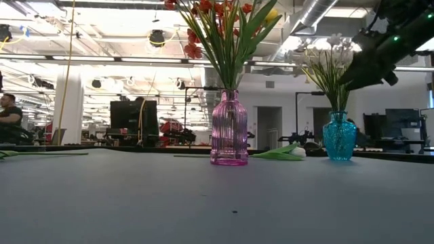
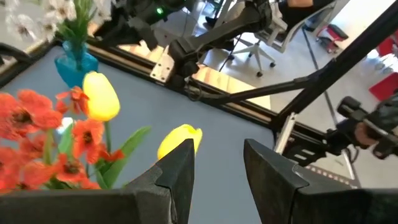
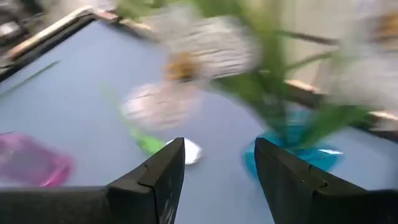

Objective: Sort flowers into vase by color
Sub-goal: Put the white flower into the blue vase

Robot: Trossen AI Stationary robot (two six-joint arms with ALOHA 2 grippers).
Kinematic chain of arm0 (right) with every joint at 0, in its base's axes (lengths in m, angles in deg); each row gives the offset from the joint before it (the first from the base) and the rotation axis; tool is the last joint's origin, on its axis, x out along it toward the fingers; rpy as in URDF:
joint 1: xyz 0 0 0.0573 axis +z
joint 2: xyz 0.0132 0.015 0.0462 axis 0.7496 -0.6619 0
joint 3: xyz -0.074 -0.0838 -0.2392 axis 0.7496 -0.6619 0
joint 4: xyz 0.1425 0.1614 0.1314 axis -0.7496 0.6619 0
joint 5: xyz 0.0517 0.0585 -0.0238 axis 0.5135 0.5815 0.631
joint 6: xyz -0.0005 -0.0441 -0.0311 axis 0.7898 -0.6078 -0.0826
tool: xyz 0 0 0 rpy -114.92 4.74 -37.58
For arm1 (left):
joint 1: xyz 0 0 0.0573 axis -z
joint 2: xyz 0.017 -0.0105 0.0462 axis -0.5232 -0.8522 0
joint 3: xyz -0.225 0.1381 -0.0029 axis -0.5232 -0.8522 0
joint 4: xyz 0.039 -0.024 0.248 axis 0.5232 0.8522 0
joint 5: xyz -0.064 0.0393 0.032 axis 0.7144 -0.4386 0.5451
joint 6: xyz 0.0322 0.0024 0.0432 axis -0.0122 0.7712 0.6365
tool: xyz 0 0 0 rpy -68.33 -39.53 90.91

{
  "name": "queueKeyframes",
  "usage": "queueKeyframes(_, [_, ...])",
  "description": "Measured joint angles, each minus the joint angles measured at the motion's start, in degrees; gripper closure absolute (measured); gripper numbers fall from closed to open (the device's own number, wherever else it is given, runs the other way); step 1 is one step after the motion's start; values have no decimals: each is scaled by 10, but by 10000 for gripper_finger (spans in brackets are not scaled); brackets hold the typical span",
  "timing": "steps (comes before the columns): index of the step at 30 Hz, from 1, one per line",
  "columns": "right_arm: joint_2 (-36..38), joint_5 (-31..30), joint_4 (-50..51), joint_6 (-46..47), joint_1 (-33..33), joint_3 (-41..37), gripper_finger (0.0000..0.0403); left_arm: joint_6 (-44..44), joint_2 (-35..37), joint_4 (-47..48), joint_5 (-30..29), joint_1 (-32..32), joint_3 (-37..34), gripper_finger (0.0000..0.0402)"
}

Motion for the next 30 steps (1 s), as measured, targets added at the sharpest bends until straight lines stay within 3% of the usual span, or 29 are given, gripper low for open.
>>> queueKeyframes(7, [0,63,41,59,74,16,184,54,11,-8,35,-29,0,275])
queueKeyframes(15, [5,147,106,146,182,18,184,106,72,20,69,-72,0,275])
queueKeyframes(22, [3,122,94,214,310,18,184,-16,147,234,-63,-116,0,277])
queueKeyframes(26, [3,92,50,234,364,13,184,-115,147,395,-143,-131,0,285])
queueKeyframes(30, [2,91,-21,236,411,2,184,-178,128,485,-153,-135,-41,289])
